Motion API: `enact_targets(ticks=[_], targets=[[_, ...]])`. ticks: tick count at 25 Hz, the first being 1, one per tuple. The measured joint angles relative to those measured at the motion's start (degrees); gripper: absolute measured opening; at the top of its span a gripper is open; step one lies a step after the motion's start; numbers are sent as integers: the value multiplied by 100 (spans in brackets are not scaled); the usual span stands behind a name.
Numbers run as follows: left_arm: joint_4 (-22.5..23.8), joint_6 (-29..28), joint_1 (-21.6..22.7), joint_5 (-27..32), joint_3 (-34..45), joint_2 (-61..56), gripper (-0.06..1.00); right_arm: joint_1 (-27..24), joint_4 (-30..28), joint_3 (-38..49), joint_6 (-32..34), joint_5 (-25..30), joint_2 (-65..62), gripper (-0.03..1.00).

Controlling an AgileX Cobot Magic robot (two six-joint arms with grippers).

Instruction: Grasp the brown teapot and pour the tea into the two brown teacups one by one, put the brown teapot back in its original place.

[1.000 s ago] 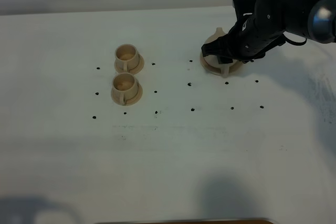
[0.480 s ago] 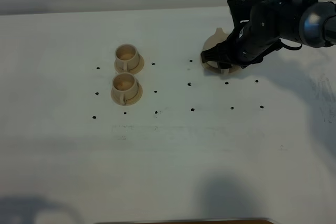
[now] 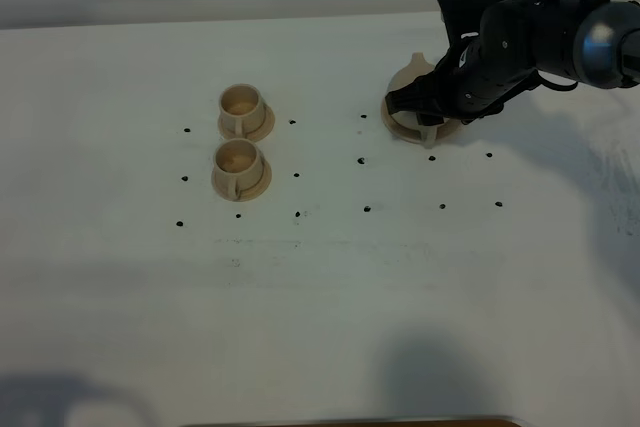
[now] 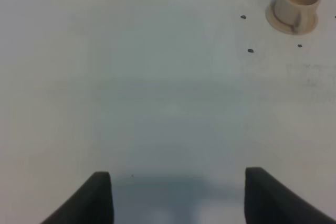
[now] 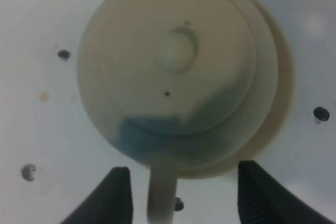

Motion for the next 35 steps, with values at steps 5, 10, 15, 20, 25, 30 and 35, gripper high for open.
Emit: enact_targets(ticks=[5,10,15,20,25,30,35], targets=[[0,0,0,0,0,0,60,0,0,0,0,-2,0,44],[0,0,0,5,0,0,60,0,0,0,0,-2,0,44],[0,0,0,5,0,0,60,0,0,0,0,-2,0,44],[0,0,0,5,0,0,60,0,0,0,0,17,0,44],[0,0,0,5,0,0,60,0,0,0,0,17,0,44],[0,0,0,5,0,0,60,0,5,0,0,17,2,44],[0,0,0,5,0,0,60,23,11,0,-19,-13,68,44]])
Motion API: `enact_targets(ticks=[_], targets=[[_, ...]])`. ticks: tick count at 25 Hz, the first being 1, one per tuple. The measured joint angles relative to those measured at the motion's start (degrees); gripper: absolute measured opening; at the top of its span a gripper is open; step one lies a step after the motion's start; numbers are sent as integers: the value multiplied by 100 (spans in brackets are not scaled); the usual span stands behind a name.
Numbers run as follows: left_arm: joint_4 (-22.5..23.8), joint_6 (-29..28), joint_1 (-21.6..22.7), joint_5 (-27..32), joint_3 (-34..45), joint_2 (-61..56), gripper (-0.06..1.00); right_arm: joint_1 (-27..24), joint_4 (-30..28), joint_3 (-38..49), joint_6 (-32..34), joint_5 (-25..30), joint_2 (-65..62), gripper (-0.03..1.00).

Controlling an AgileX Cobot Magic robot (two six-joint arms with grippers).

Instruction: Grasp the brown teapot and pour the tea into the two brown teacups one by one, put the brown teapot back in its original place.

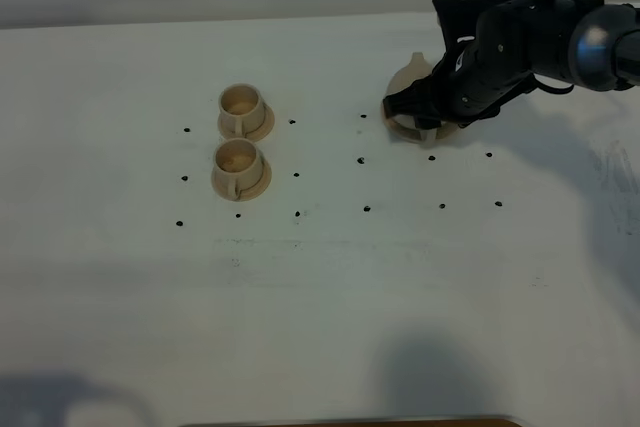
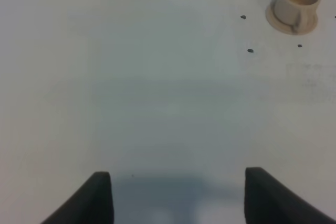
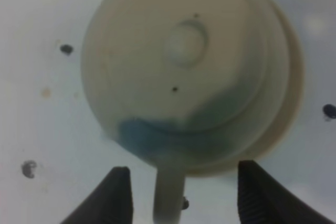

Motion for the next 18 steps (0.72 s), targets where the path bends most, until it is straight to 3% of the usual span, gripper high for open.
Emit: enact_targets(ticks=[18], targets=[[0,0,0,0,0,0,60,20,0,-4,-1,-97,52,40]])
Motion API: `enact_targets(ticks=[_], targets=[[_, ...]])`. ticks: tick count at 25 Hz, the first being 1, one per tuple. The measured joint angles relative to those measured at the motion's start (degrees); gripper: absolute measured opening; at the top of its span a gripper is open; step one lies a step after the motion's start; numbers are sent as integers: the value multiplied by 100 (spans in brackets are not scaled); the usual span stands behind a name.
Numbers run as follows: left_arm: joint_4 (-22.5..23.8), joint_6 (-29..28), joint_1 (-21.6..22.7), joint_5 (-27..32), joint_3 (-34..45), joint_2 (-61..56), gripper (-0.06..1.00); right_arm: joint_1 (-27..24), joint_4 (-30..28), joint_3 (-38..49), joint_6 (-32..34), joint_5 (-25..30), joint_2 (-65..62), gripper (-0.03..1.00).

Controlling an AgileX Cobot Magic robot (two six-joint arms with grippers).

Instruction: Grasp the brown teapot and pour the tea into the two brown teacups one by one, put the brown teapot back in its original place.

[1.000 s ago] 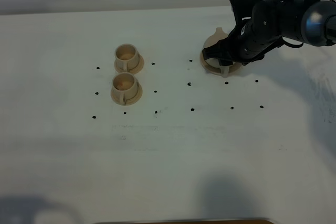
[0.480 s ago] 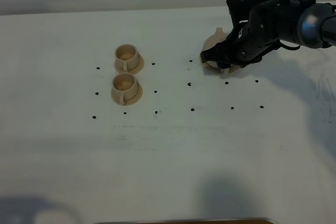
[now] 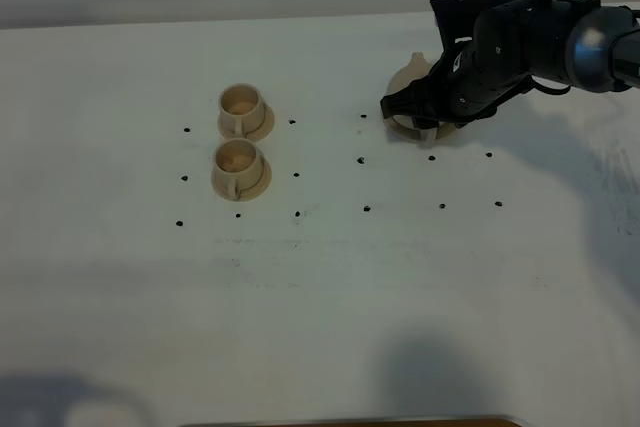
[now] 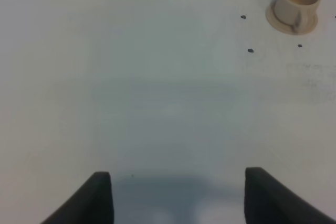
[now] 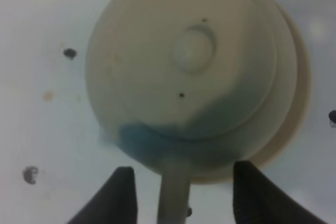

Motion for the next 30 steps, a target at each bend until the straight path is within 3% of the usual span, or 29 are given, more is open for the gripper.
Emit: enact_targets(ticks=[10,17,30], targets=[[0,0,0,0,0,0,60,0,-11,0,-46,30,63,25],[0,0,0,0,0,0,60,0,8,0,-91,20,63,10],[0,0,0,-5,0,0,60,5,-3,0,-236,-98,63,9]])
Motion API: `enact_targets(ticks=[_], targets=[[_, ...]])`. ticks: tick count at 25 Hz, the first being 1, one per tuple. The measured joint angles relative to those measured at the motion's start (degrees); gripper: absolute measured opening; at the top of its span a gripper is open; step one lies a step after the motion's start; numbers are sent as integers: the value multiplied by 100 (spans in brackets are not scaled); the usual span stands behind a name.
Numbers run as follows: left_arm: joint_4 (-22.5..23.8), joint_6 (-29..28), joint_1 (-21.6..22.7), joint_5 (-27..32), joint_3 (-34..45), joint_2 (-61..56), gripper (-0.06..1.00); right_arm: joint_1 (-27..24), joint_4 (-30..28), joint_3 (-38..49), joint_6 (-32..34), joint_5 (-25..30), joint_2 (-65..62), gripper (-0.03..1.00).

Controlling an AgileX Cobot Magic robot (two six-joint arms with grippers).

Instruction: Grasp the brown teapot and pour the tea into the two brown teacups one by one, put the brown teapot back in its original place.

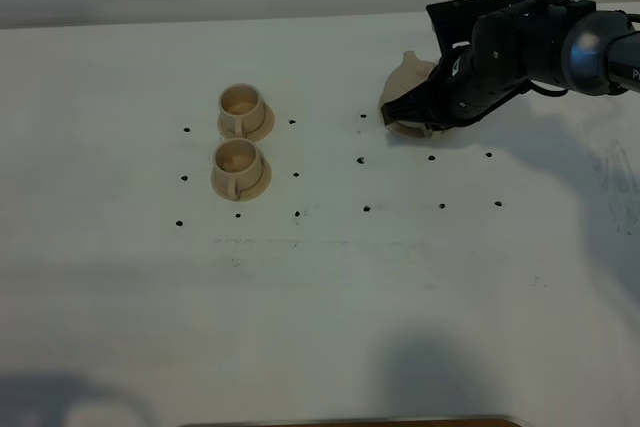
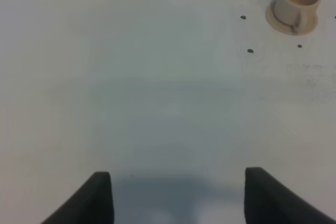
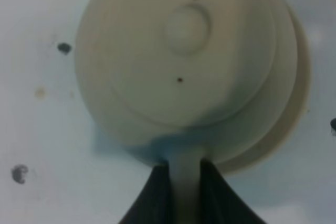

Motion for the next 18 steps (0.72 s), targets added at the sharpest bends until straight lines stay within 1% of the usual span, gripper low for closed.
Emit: enact_targets(ticks=[4,13,18], targets=[[0,0,0,0,0,0,60,0,11,0,-6,-110,-24,9],[0,0,0,0,0,0,60,2,-21,0,-5,-99,-267,9],[0,0,0,0,0,0,60,141,-285,0,-7,-31,-525,9]])
